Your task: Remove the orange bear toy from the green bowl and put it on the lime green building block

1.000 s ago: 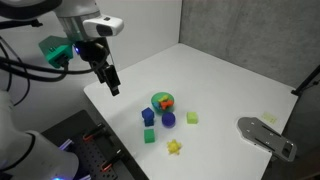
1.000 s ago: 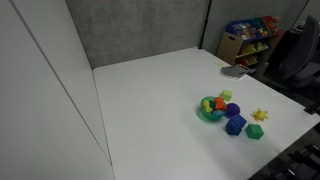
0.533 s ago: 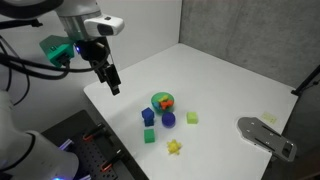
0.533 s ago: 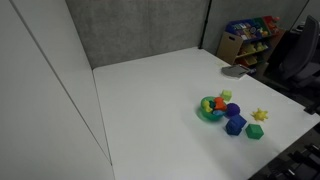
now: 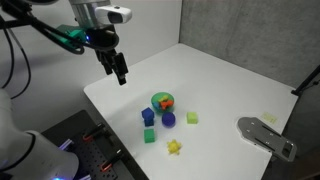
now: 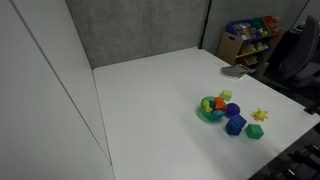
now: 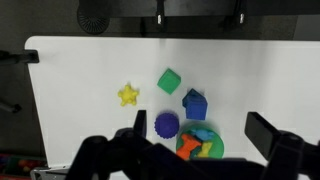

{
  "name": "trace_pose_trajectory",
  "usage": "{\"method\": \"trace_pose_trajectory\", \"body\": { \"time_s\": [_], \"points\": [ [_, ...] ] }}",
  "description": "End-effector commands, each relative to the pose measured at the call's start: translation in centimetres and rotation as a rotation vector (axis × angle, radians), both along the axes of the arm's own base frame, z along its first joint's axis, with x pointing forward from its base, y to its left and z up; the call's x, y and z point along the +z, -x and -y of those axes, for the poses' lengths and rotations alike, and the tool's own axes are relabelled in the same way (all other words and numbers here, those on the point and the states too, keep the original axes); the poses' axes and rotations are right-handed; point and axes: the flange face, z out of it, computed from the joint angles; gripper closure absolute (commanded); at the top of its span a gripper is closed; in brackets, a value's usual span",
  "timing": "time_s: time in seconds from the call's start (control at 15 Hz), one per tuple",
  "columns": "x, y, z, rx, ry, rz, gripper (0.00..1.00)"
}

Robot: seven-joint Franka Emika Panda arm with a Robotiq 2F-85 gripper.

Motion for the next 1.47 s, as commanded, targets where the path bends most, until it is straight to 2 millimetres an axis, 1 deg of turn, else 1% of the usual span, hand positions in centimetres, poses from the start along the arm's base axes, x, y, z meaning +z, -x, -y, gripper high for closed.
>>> {"method": "trace_pose_trajectory", "body": {
  "time_s": [0.0,0.2,0.33,0.53,0.67,0.8,1.0,1.4],
  "points": [
    [1.2,-3.4,-0.5,-0.02,-0.012,-0.043,0.0],
    [1.4,-5.9,-0.8,-0.015,-0.036,-0.058,0.0],
    [1.2,-7.7,-1.1,-0.014,-0.054,-0.066,0.0],
    [0.2,-10.6,-1.6,-0.027,-0.078,-0.076,0.0],
    [-1.0,-12.5,-1.8,-0.03,-0.094,-0.087,0.0],
    [-2.5,-14.1,-1.9,-0.035,-0.105,-0.087,0.0],
    [-5.4,-16.3,-1.8,-0.051,-0.098,-0.074,0.0],
    [-12.1,-20.0,-2.2,-0.107,-0.086,-0.04,0.0]
  ]
}}
